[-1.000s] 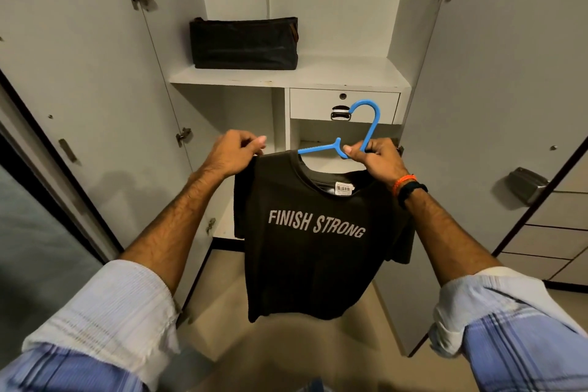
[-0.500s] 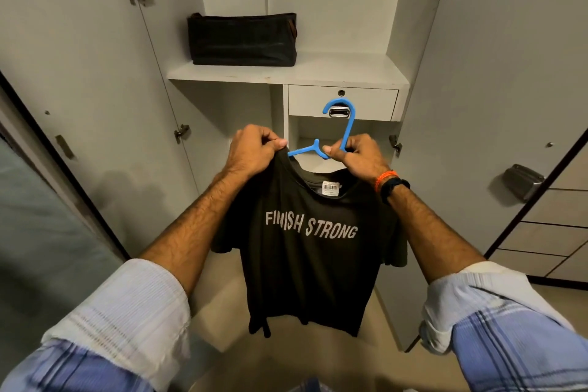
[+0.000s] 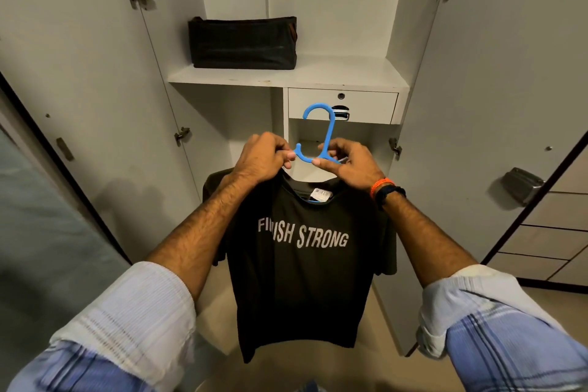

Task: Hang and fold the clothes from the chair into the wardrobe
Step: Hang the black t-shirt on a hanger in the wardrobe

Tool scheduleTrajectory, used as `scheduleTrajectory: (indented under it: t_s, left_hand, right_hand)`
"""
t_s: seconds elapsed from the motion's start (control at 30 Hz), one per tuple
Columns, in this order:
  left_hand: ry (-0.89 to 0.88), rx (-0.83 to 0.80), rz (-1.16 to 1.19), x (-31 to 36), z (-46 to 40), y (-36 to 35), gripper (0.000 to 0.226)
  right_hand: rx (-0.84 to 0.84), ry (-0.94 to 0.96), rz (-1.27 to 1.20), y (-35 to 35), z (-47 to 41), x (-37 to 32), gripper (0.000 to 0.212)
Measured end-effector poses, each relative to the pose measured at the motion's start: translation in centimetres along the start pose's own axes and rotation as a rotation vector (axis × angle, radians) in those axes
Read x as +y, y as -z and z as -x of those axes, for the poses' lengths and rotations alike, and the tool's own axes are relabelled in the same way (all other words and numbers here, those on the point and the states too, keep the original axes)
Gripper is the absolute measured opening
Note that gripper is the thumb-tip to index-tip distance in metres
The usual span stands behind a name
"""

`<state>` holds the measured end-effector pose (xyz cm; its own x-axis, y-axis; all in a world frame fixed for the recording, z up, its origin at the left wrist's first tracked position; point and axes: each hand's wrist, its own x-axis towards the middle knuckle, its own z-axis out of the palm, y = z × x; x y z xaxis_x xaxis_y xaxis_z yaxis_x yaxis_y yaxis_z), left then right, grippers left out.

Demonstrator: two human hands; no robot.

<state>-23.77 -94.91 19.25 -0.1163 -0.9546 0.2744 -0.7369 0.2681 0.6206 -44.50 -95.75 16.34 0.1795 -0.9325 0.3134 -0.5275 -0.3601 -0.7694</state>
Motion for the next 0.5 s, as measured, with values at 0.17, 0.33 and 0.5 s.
scheduleTrajectory:
  t_s: [0.17,0.33,0.5]
  left_hand:
    - [0.06,0.097,0.021,-0.7,0.1,0.6,0.014]
    - [0.062,0.126,0.038,-1.5,-0.1,1.3,0.012]
    - [0.02,0.141,-0.018,-2.3,-0.3,1.6,0.013]
  right_hand:
    - [-0.029,-0.066,-0.065,2.0,0.4,2.3,0.016]
    - [-0.051,-0.103,0.003,2.4,0.4,3.4,0.012]
    - [0.0,-0.074,-0.049,2.1,-0.1,3.0,0.016]
